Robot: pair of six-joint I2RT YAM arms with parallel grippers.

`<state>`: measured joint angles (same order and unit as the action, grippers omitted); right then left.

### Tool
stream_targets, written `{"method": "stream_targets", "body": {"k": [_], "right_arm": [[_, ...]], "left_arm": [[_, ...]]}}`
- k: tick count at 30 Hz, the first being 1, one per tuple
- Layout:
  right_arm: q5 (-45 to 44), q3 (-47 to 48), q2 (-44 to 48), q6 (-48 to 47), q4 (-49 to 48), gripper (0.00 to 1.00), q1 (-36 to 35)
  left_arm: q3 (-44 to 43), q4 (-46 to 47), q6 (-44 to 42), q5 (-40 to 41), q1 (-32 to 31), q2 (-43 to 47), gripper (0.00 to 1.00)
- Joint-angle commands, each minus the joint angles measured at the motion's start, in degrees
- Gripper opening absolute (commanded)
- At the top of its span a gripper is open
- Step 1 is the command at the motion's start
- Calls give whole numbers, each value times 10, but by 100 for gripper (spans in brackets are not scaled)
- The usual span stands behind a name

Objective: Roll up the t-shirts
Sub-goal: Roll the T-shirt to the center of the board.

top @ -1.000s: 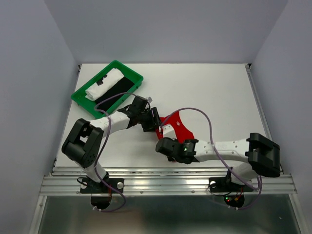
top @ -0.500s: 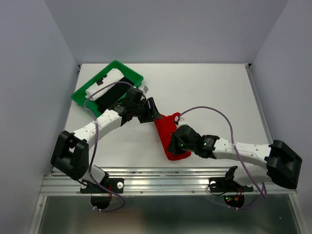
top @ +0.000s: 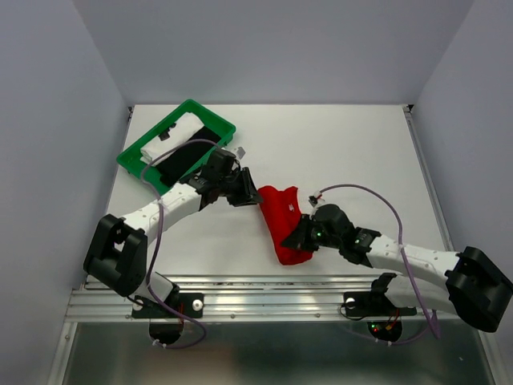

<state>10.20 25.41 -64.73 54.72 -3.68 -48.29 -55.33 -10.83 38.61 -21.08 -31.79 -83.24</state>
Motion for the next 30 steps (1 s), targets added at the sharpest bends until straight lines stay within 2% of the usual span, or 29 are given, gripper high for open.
{"method": "stream_targets", "body": {"k": [1, 10, 21, 28, 30], "right_arm": [[54, -32, 24, 50, -55, 1, 25], [131, -106, 13, 100, -149, 1, 65], [197, -134, 1, 113, -195, 1, 113], [232, -135, 0, 116, -193, 1, 156], [236, -138, 1, 117, -192, 4, 161]], "left_arm": [[-1, 35, -6, -19, -13, -10, 34], [-54, 42, -6, -26, -56, -77, 18], [-111, 49, -12, -34, -72, -142, 14], [-148, 48, -14, -42, -85, -179, 13], [-155, 48, -16, -43, -86, -187, 13]]}}
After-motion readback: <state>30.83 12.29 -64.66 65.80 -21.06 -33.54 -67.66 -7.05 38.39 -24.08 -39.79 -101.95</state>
